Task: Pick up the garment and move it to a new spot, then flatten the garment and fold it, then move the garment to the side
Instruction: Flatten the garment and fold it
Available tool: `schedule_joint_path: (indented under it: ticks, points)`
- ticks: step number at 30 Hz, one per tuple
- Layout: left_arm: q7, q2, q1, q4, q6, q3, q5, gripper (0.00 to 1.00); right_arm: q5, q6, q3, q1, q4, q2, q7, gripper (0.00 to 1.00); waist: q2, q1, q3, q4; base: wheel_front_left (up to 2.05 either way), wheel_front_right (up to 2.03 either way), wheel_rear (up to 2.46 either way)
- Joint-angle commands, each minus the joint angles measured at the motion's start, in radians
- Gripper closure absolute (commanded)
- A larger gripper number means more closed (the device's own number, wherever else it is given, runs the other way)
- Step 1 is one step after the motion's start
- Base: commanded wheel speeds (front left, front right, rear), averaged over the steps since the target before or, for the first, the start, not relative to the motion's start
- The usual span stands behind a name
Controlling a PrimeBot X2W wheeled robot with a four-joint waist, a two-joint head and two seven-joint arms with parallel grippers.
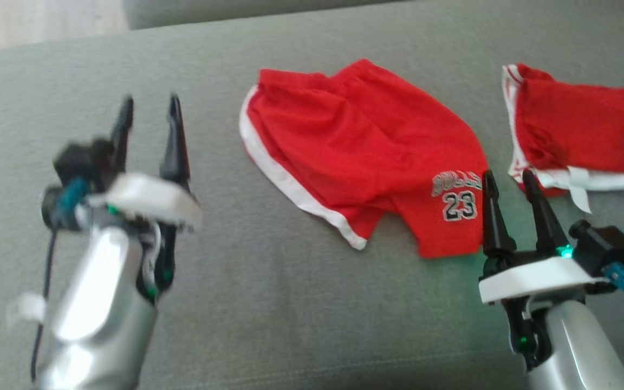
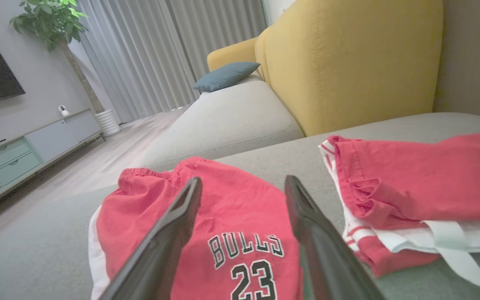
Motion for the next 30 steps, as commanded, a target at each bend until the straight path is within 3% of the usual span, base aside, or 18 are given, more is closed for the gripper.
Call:
schedule_joint_path:
  ticks: [1,11,19,30]
  points:
    - [-0.005,0.031,0.030,-0.071,-0.002,0.044,0.021,0.00,-0.009,0.007,0.015,-0.001,-0.037,-0.003,0.009,0.00,-0.0001,0.0000,-0.033,0.046,0.00,0.00,0.00]
    - [-0.005,-0.021,0.224,-0.191,0.012,0.084,0.031,0.00,-0.016,0.007,-0.078,0.014,0.003,-0.003,0.061,0.00,-0.0001,0.0000,-0.057,0.109,0.00,0.00,0.00]
    - [-0.005,-0.052,0.246,-0.200,-0.003,0.075,0.053,0.00,-0.008,0.007,-0.169,-0.067,0.160,-0.003,0.148,0.00,-0.0001,0.0000,-0.034,0.123,0.00,0.00,0.00]
    - [-0.005,-0.071,0.222,-0.179,-0.013,0.074,0.069,0.00,0.074,0.007,-0.103,-0.224,0.399,-0.003,0.142,0.00,-0.0001,0.0000,0.045,0.132,0.00,0.00,0.00]
